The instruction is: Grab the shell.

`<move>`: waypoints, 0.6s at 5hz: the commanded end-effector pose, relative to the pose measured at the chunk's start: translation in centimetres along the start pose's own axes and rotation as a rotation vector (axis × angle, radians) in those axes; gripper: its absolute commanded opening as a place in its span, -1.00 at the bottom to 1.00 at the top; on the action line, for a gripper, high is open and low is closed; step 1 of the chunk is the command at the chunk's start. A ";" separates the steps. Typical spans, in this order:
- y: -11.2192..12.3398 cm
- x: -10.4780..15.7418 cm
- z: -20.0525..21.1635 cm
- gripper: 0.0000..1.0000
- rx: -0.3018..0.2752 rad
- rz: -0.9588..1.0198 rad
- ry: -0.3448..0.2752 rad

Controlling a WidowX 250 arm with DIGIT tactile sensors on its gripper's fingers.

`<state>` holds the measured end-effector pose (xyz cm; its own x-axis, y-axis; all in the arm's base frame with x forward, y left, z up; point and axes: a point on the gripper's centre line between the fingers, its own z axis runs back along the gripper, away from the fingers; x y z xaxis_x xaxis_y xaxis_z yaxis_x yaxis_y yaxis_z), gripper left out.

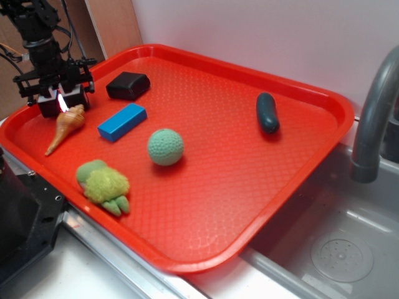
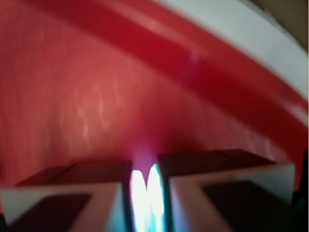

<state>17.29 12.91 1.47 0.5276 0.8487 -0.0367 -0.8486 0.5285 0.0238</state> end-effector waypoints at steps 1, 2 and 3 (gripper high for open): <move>0.6 -2.2 3.3 1.00 -0.009 -0.194 -0.122; 1.2 -3.2 5.0 1.00 -0.041 -0.294 -0.171; 1.9 -4.1 4.7 1.00 -0.051 -0.518 -0.126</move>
<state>14.93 9.49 5.81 0.8798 0.4713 0.0620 -0.4711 0.8819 -0.0178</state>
